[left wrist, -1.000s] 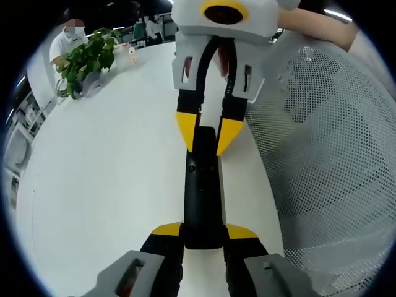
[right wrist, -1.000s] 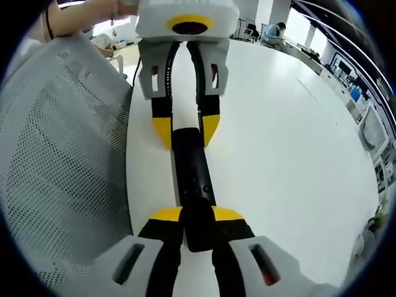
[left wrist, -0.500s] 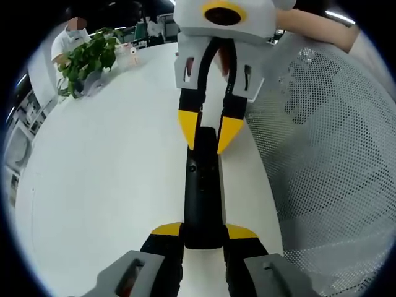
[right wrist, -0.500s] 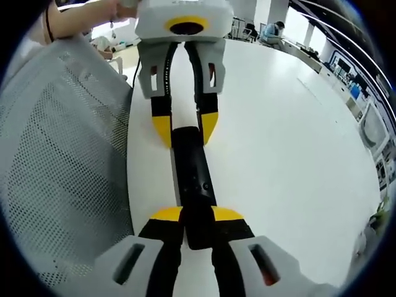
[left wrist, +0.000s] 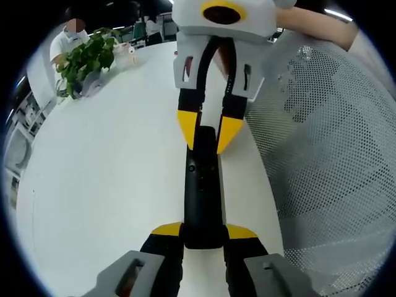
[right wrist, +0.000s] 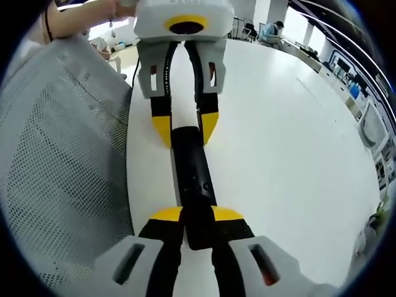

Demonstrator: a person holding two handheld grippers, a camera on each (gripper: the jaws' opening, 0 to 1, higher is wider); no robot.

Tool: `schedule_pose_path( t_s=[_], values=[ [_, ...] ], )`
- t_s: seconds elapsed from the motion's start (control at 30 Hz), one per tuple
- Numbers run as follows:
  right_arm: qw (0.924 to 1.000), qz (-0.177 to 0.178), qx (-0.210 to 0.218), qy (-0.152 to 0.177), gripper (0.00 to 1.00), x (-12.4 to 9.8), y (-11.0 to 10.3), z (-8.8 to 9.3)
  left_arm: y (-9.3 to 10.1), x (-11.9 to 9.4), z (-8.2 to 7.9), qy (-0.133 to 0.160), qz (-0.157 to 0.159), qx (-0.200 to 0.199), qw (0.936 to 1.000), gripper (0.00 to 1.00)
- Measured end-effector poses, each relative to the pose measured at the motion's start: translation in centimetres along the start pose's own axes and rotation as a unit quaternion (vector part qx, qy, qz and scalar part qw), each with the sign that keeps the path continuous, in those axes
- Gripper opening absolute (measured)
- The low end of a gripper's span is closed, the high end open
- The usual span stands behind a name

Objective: Press the specified remote control buttons in sequence, fully releasing each button before pressing the next.

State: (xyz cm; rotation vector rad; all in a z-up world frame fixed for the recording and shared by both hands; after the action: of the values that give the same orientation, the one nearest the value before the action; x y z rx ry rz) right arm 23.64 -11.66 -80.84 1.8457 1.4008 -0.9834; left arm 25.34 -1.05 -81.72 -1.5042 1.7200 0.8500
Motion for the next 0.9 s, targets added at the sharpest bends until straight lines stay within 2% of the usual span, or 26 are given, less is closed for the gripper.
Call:
schedule_pose_path(
  t_s=[0.77, 0.9],
  values=[
    [1.0, -0.002, 0.003, 0.0, 0.14, -0.17, 0.04, 0.26, 0.0, 0.04, -0.06, -0.002, 0.0, 0.001, 1.0, 0.24],
    [1.0, 0.0, 0.0, -0.01, 0.14, -0.08, -0.01, 0.12, 0.0, 0.03, -0.05, -0.003, -0.001, 0.002, 1.0, 0.24]
  ],
)
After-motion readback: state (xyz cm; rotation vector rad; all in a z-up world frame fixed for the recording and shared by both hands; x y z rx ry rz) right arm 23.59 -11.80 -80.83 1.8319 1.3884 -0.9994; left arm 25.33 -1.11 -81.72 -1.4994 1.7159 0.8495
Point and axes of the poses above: the point that each gripper's makers call its tool centre point, and the gripper's own axes: x roughly forward along the fingers, y roughly to its right, z roughly out of its underside, the point moved 4 cm from there along -x, roughly backward along the fingers, and after that the axes turned 3 degrees about y, right-handed, at the moved point
